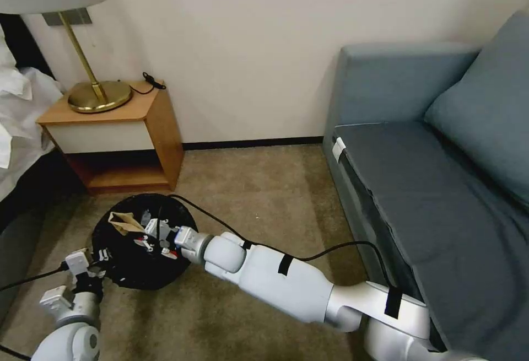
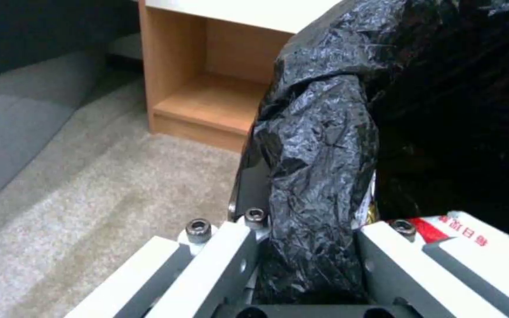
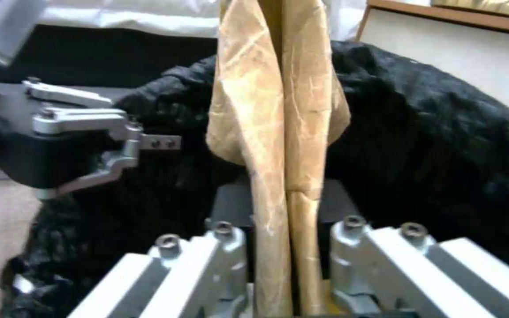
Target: Pick up the trash bin, then pick up the garbage on the floor and place it into the trash bin.
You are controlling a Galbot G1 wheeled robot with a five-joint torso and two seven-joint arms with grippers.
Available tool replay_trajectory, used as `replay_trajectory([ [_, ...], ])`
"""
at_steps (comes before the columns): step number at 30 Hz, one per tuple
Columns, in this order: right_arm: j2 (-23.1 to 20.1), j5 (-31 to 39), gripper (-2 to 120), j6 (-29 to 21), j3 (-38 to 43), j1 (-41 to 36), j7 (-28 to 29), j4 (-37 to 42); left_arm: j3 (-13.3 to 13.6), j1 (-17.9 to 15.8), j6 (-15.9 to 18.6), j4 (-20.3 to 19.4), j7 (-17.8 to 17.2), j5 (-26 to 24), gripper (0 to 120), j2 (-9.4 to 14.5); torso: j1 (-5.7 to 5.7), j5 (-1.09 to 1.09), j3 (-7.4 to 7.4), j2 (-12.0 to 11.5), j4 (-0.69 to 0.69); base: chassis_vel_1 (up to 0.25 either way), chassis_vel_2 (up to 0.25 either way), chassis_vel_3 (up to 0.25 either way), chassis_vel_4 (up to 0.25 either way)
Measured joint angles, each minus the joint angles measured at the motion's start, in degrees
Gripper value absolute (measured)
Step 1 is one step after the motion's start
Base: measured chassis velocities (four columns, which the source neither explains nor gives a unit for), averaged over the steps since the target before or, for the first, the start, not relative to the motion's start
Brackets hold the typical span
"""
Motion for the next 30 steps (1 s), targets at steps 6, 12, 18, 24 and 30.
replay_trajectory([
  [6,0.0,-0.1,39,0.3,0.1,0.2,0.7,0.0,-0.6,0.3,-0.2,0.0,0.1,0.0,3,-0.4,0.0,0.0,0.0,0.0,0.0,0.0,0.0,0.0,0.0],
  [12,0.0,-0.4,63,0.8,0.6,0.0,1.2,0.1,-0.6,0.8,-0.3,-0.2,0.1,0.2,3,-1.5,0.0,-0.01,0.0,0.0,0.0,0.0,0.0,0.0,0.0],
  [18,0.0,-2.7,84,1.8,1.3,-0.2,1.2,-0.8,-1.1,1.7,-0.3,-1.0,-0.1,0.4,3,-2.2,0.0,-0.01,0.0,0.0,-0.01,0.0,0.0,0.0,0.0],
  [24,0.1,-6.0,99,3.5,2.2,0.1,1.2,-1.9,-1.9,2.9,-0.3,-1.7,-0.6,0.3,3,-2.8,0.0,-0.01,0.0,0.0,-0.01,0.0,0.0,0.0,0.0],
  [30,0.1,-6.5,100,3.3,2.3,1.0,1.2,-0.9,-2.3,3.8,-0.2,-2.0,-1.0,-0.1,3,-3.3,0.0,-0.01,0.0,0.0,-0.01,0.0,0.0,0.0,0.0],
])
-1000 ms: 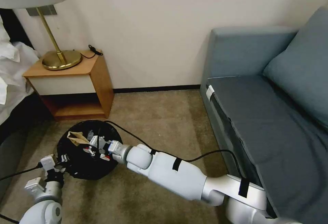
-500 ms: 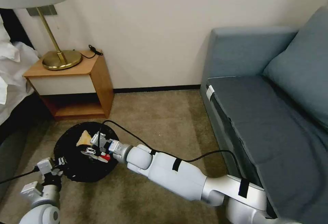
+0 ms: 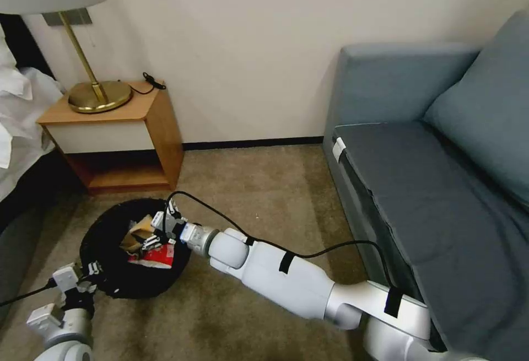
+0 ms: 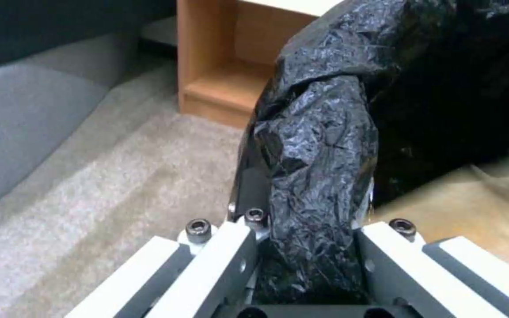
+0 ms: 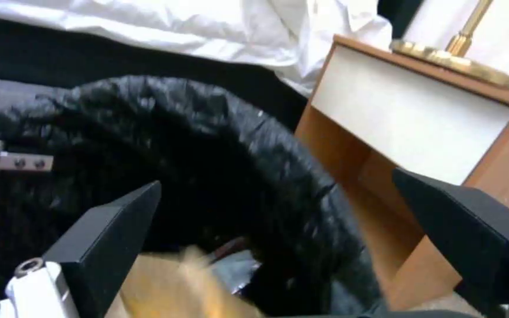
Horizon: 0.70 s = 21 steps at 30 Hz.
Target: Pick up the trash bin, then pick up the garbage on the floor and place it into the trash bin.
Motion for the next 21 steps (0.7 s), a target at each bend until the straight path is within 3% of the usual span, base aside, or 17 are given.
replay_trajectory([
  [11,0.0,2.2,100,-2.0,3.9,0.4,2.0,3.2,-0.4,0.2,0.6,-0.3,-2.1,-2.4,3,-0.6,0.0,0.0,0.0,0.0,0.01,0.0,0.0,0.0,0.0],
  [14,0.0,4.0,100,-3.1,7.1,0.2,2.5,4.6,-0.9,0.3,1.5,-1.8,-4.1,-6.0,3,-1.0,0.0,0.0,0.0,0.0,0.0,0.0,0.0,0.0,0.0],
  [17,0.0,6.3,100,-4.4,11.5,0.5,3.2,6.4,-1.5,0.3,3.8,-4.9,-8.8,-13.0,3,-1.8,0.0,0.0,0.0,0.0,0.0,0.0,0.0,0.0,0.0],
  [18,0.0,6.3,100,-4.4,11.5,0.5,3.2,6.4,-1.5,0.3,3.8,-4.9,-8.8,-13.0,3,-1.8,0.0,0.0,0.0,0.0,0.0,0.0,0.0,0.0,0.0],
  [21,0.0,7.4,100,-5.4,15.4,0.4,3.5,7.8,-2.0,0.6,7.2,-8.6,-15.2,-21.3,3,-3.1,0.0,0.01,0.0,0.0,-0.01,0.0,0.0,0.0,0.0],
])
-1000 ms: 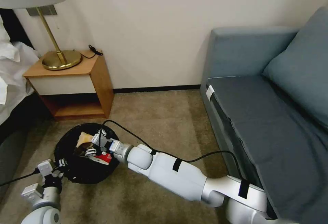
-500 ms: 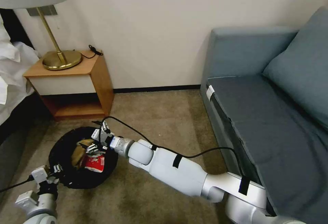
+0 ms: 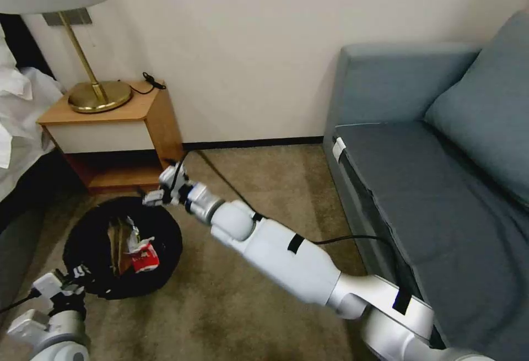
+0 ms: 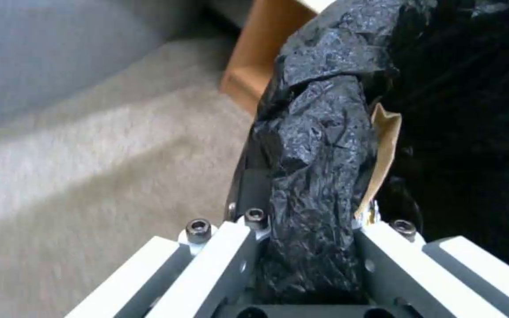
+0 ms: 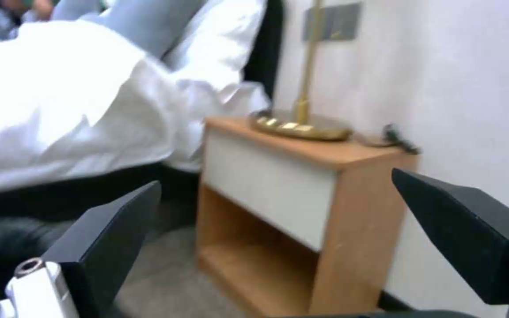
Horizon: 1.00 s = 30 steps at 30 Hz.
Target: Pick up the trash bin, then pick up the garbage on the floor and place it into the trash bin.
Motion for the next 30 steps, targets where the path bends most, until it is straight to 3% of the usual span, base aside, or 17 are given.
replay_trajectory([
  [1,0.0,0.0,100,0.0,0.0,0.0,0.0,0.0,0.0,0.0,0.0,0.0,0.0,0.0,3,0.0,0.0,0.0,0.0,0.0,0.0,0.0,0.0,0.0,0.0],
  [3,-0.2,0.2,100,-0.3,1.7,-0.5,0.0,0.7,-0.2,0.5,1.5,-1.7,-2.9,-3.3,3,-0.7,0.0,0.01,0.0,0.0,0.02,0.0,0.0,0.0,0.0],
  [5,-2.6,0.7,100,-1.1,3.2,-1.7,0.0,2.0,-0.9,1.5,4.8,-4.4,-8.2,-9.8,3,-2.1,0.0,0.01,0.0,0.0,0.03,0.0,0.0,0.0,0.0],
  [6,-2.6,0.7,100,-1.1,3.2,-1.7,0.0,2.0,-0.9,1.5,4.8,-4.4,-8.2,-9.8,3,-2.1,0.0,0.01,0.0,0.0,0.03,0.0,0.0,0.0,0.0],
  [9,-5.6,0.7,100,-1.6,4.5,-3.5,0.0,3.6,-1.1,2.5,10.0,-7.8,-16.9,-20.7,3,-3.7,0.0,0.01,0.0,0.0,0.0,0.0,0.0,0.0,0.0],
  [10,-6.3,0.7,100,-1.7,4.8,-4.1,0.0,4.0,-1.2,2.6,10.6,-8.1,-18.3,-22.0,3,-4.1,0.0,0.0,0.0,0.0,-0.01,0.0,0.0,0.0,0.0],
  [11,-6.3,0.7,100,-1.7,4.8,-4.1,0.0,4.0,-1.2,2.6,10.6,-8.1,-18.3,-22.0,3,-4.1,0.0,0.0,0.0,0.0,-0.01,0.0,0.0,0.0,0.0],
  [13,-8.1,0.3,100,-2.2,6.1,-5.8,0.0,5.9,-1.5,3.3,11.9,-8.5,-22.9,-23.8,3,-4.3,0.0,0.0,0.0,0.0,0.01,0.0,0.0,0.0,0.0],
  [16,-8.6,0.2,100,-2.3,6.6,-6.5,0.0,6.6,-1.6,3.5,12.3,-8.6,-25.1,-24.5,3,-4.0,0.0,0.01,0.0,0.0,0.02,0.0,0.0,0.0,0.0],
  [17,-9.2,-0.1,100,-2.5,7.3,-7.4,0.0,7.4,-1.8,3.5,12.6,-8.6,-27.8,-24.9,3,-3.4,0.0,0.0,0.0,0.0,0.02,0.0,0.0,0.0,0.0],
  [18,-9.2,-0.1,100,-2.5,7.3,-7.4,0.0,7.4,-1.8,3.5,12.6,-8.6,-27.8,-24.9,3,-3.4,0.0,0.0,0.0,0.0,0.02,0.0,0.0,0.0,0.0],
  [20,-9.6,-0.7,100,-2.6,8.2,-8.7,0.0,8.3,-2.3,3.4,12.7,-8.5,-31.5,-25.2,3,-2.1,0.0,0.0,0.0,0.0,0.01,0.0,0.0,0.0,0.0],
  [30,-9.4,-2.3,100,-3.1,10.2,-12.8,0.0,11.1,-2.5,3.3,11.8,-6.4,-32.4,-23.4,3,1.5,0.0,-0.01,0.0,0.0,0.01,0.0,0.0,0.0,0.0],
])
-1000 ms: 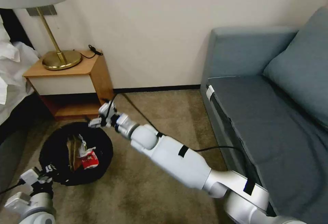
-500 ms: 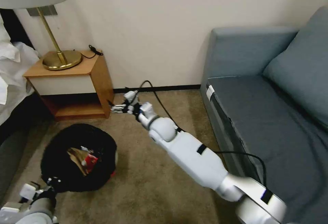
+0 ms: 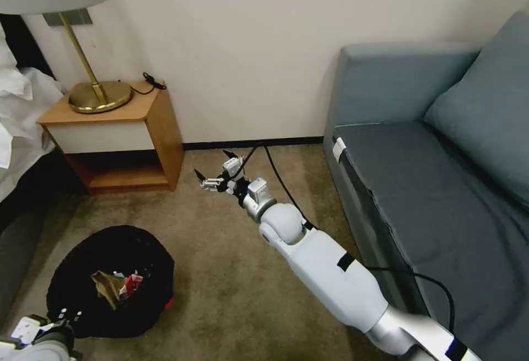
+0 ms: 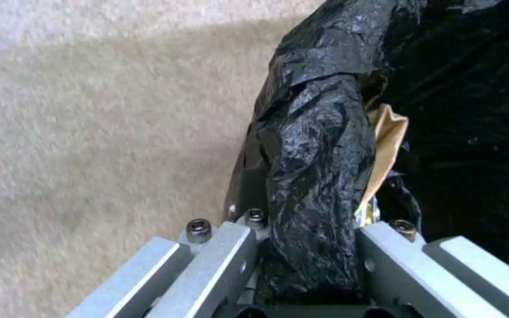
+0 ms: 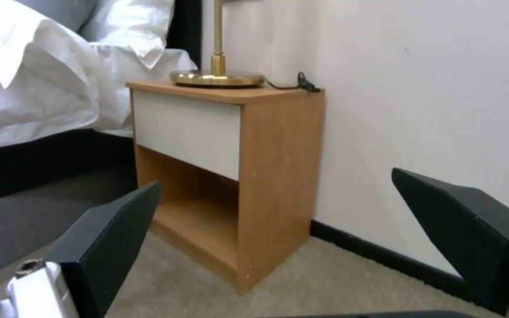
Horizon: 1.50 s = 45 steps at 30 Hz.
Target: Pick up the trash bin, then pick up the garbage on the floor and place it into the trash bin.
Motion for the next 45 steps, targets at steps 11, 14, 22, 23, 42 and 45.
replay_trajectory([
  [11,-0.7,-0.4,100,0.0,0.8,-1.6,-0.2,0.9,-0.1,-1.8,0.0,2.8,1.4,3.3,10,3.1,0.0,0.0,0.0,0.0,0.0,0.0,0.0,0.0,0.0],
  [14,-0.7,-0.4,100,0.0,0.8,-1.5,-0.3,1.0,-0.2,-1.8,0.1,2.8,2.3,5.2,18,3.6,0.0,0.0,0.0,0.0,-0.01,0.0,0.0,0.0,0.0],
  [22,-0.4,1.0,100,-0.6,1.1,-0.5,-0.1,1.2,-1.0,-0.9,-0.8,1.7,6.5,15.3,46,4.4,0.0,0.0,0.0,0.0,0.0,0.0,0.0,0.0,0.0],
  [23,-0.3,1.5,100,-0.7,1.3,-0.4,-0.1,1.4,-1.3,-0.6,-1.0,1.2,7.5,17.0,51,4.4,0.0,0.0,0.0,0.0,0.0,0.0,0.0,0.0,0.0],
  [42,-2.1,8.7,100,-4.5,6.3,-4.8,4.6,6.6,1.8,3.3,-8.2,-5.3,22.1,34.7,100,5.9,0.0,0.0,0.0,0.0,0.01,0.0,0.0,0.0,0.0],
  [45,-2.8,11.6,100,-7.5,8.7,-6.7,6.8,8.7,3.3,2.7,-12.6,-5.1,29.9,36.9,100,9.3,0.0,0.0,0.0,0.0,-0.01,0.0,0.0,0.0,0.0],
])
